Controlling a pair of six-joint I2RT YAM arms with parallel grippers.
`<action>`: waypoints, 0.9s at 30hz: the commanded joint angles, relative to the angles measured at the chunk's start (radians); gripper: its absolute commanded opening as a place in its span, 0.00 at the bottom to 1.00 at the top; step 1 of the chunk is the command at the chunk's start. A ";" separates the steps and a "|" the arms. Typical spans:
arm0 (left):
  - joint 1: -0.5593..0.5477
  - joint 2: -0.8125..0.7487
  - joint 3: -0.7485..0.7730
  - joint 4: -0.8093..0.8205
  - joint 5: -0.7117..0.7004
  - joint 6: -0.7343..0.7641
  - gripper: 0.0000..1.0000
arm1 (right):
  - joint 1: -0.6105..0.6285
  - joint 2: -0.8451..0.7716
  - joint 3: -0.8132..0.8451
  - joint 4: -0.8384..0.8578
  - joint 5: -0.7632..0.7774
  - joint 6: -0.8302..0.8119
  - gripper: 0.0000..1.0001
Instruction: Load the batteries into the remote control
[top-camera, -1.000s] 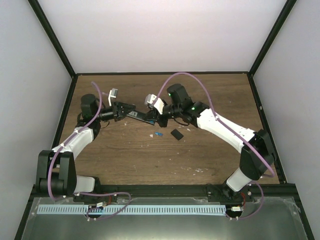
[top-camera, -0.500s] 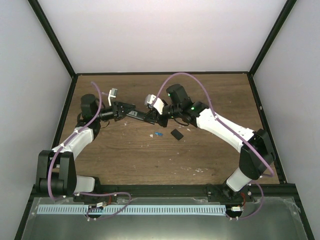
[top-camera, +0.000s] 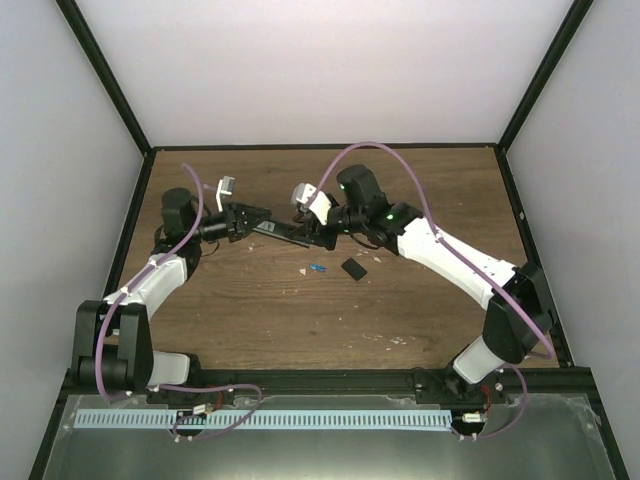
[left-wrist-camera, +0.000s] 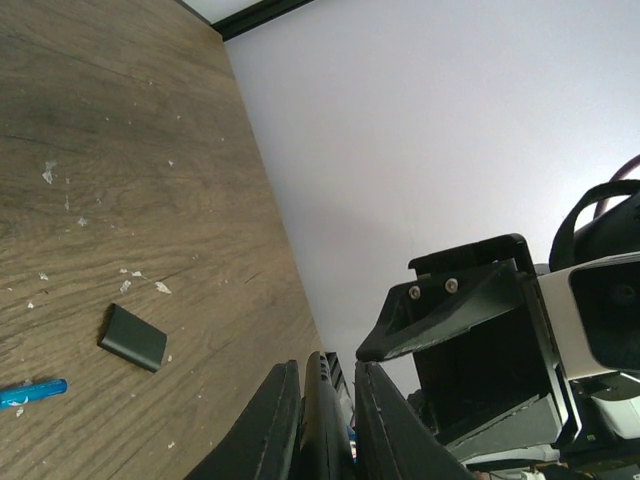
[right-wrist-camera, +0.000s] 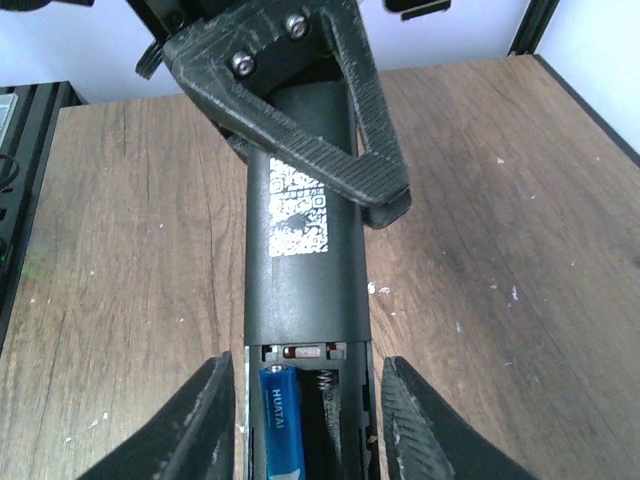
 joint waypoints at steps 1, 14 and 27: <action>-0.001 -0.017 0.021 0.022 0.007 0.012 0.00 | -0.001 -0.048 0.033 0.042 0.018 0.026 0.37; -0.001 -0.028 0.014 0.095 0.012 -0.011 0.00 | -0.048 -0.007 0.163 -0.120 0.101 0.507 0.54; -0.001 -0.024 0.018 0.150 0.010 -0.049 0.00 | -0.103 0.080 0.199 -0.288 -0.103 0.879 0.57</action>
